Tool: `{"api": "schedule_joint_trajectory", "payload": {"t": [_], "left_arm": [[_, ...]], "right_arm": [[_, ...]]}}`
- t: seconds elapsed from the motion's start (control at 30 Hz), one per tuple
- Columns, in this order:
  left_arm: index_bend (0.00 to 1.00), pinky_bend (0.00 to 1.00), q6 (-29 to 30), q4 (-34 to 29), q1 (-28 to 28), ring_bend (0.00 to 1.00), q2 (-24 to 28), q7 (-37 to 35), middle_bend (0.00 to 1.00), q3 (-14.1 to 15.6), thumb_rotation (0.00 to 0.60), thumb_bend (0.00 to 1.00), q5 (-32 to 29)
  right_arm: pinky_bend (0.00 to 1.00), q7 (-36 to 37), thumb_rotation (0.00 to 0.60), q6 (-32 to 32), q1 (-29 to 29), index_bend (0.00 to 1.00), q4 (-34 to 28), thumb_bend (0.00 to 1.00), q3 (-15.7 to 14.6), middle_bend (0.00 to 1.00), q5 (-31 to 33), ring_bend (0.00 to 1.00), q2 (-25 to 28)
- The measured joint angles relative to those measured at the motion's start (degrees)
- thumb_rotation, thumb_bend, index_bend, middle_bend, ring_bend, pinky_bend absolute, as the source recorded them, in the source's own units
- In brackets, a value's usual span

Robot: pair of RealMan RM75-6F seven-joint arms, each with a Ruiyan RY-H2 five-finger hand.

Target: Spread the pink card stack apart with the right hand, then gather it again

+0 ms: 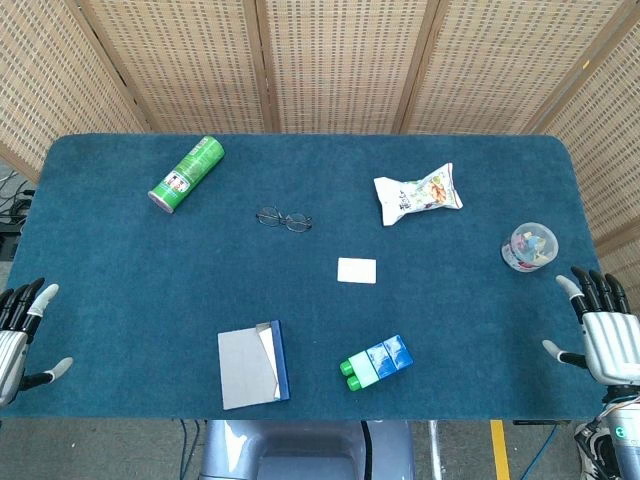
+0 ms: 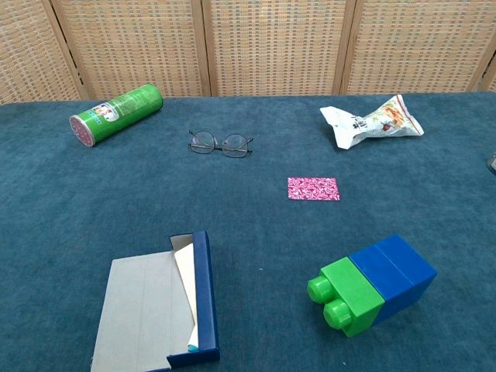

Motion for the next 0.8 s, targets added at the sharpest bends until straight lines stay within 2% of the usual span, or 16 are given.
{"api": "schedule_joint_trajectory", "payload": {"t": [0.6, 0.7, 0.8], "left_arm": [[0.00, 0.00, 0.9, -0.7, 0.4, 0.00, 0.5, 0.4, 0.00, 0.0, 0.600, 0.12, 0.3], [0.00, 0.00, 0.9, -0.8, 0.4, 0.00, 0.6, 0.4, 0.00, 0.0, 0.600, 0.12, 0.3], [0.00, 0.00, 0.9, -0.9, 0.4, 0.00, 0.7, 0.6, 0.00, 0.0, 0.600, 0.12, 0.2]], "right_arm": [[0.02, 1.3, 0.600, 0.8, -0.2, 0.16, 0.5, 0.03, 0.1, 0.10, -0.8, 0.00, 0.3], [0.02, 1.4, 0.600, 0.6, -0.1, 0.16, 0.5, 0.05, 0.1, 0.10, -0.8, 0.00, 0.2], [0.02, 1.5, 0.600, 0.2, 0.1, 0.16, 0.5, 0.12, 0.0, 0.10, -0.8, 0.00, 0.3]]}}
